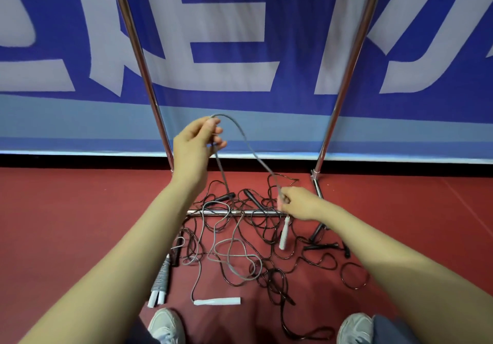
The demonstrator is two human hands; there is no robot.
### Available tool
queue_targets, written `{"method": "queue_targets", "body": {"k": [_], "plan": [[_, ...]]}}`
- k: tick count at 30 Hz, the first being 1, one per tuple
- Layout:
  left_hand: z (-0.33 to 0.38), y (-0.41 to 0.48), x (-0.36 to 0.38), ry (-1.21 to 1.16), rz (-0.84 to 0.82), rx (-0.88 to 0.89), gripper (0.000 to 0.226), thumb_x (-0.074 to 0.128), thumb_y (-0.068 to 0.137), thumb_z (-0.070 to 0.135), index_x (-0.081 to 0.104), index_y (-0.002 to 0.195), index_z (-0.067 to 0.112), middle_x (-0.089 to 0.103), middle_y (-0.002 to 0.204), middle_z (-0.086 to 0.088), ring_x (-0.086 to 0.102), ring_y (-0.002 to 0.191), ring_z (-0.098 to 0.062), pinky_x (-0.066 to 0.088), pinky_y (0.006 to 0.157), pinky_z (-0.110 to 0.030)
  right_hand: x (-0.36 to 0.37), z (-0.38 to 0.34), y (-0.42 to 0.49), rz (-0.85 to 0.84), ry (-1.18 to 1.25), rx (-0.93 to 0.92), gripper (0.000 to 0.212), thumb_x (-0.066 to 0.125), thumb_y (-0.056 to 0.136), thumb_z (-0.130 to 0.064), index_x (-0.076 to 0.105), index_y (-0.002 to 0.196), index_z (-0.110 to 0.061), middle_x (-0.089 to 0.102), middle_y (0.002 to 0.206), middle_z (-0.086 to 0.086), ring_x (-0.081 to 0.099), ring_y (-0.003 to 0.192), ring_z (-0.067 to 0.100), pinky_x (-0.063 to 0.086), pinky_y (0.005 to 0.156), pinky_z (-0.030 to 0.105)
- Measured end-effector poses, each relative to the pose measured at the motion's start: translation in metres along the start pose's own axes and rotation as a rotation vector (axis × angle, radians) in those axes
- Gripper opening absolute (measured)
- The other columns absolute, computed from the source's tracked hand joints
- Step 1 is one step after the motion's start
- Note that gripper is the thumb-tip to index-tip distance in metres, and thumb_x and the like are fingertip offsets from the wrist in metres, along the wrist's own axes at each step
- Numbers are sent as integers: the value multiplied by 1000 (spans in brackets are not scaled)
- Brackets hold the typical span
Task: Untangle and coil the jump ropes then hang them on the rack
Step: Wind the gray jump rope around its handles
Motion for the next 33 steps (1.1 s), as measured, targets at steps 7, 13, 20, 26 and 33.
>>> {"method": "queue_targets", "body": {"k": [7, 13, 20, 26, 33], "plan": [[-57, -8, 8, 789, -236, -198, 19, 61, 94, 19, 71, 106, 9, 68, 86, -2, 50, 60, -8, 40, 57, -21, -41, -5, -7, 293, 277, -39, 6, 54, 95, -6, 54, 97, -11, 70, 83, 8, 63, 62, 13, 52, 63, 17], [-73, -50, 53, 803, -594, -129, 14, 67, 89, 25, 70, 102, 21, 57, 68, 18, 49, 67, 0, 36, 61, -18, -67, -46, -27, 406, 498, -240, 13, 65, 91, -19, 64, 94, -6, 70, 88, 10, 72, 72, 21, 60, 70, 37], [-69, -46, 56, 772, -468, -68, 19, 65, 90, 25, 64, 72, 22, 51, 55, 9, 42, 51, -6, 33, 53, -20, -73, -47, -24, 453, 781, -196, 20, 61, 94, -25, 63, 80, -10, 62, 78, 3, 69, 75, 21, 61, 64, 35], [-60, -36, 42, 442, -267, -199, 8, 69, 87, 11, 69, 79, 10, 66, 63, -8, 60, 54, -15, 49, 56, -25, -52, -22, -10, 192, 388, 15, 12, 62, 91, -20, 64, 80, -17, 63, 80, 0, 60, 74, 17, 53, 70, 33], [-39, -36, 57, 144, -277, -228, 13, 62, 92, 7, 66, 79, 3, 65, 71, -7, 65, 57, -9, 56, 58, -21, 0, -17, 5, 59, 119, 43, 21, 70, 86, -27, 57, 100, -17, 57, 91, -2, 55, 91, 21, 40, 69, 26]]}}
Point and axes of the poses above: each hand's wrist, its own y-axis towards the middle knuckle, its own x-axis out of the palm, z = x × y, the point moved 5 cm from there along y, towards the middle knuckle
